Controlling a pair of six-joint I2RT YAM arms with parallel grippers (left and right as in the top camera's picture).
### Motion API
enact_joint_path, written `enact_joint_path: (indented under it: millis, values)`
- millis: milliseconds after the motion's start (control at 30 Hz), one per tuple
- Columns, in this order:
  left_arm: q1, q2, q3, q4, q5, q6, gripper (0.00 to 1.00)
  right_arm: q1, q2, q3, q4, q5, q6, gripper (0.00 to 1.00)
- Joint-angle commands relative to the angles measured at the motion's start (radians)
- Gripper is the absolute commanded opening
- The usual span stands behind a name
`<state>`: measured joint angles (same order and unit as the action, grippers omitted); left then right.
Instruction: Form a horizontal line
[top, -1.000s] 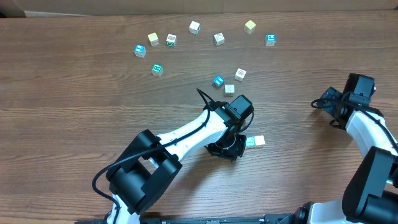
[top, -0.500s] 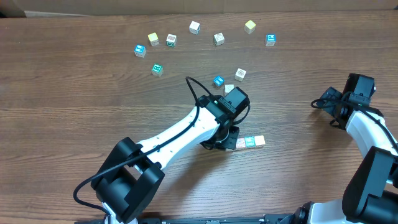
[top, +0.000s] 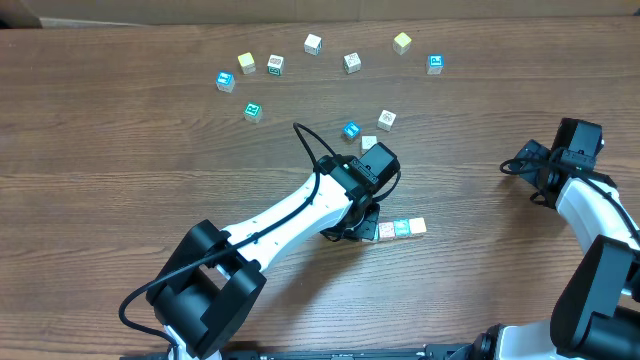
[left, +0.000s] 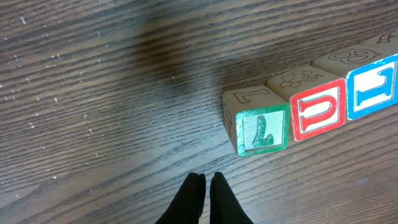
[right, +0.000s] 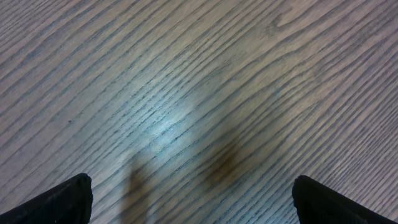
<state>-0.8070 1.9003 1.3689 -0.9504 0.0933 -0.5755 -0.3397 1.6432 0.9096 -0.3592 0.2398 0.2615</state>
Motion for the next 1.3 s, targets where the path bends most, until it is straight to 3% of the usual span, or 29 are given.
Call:
enact_joint_path:
  millis: [0, 233, 1267]
  values:
    - [0.003, 0.019, -0.01, 0.01, 0.012, -0.024, 0.04, -0.002, 0.001, 0.006, 0.007, 0.003, 0.003, 1.0]
    - [0.01, 0.094, -0.01, 0.018, 0.062, -0.023, 0.04, -0.002, 0.001, 0.006, 0.007, 0.003, 0.003, 1.0]
    - [0.042, 0.094, -0.008, 0.068, 0.148, 0.026, 0.04, -0.002, 0.001, 0.006, 0.007, 0.003, 0.003, 1.0]
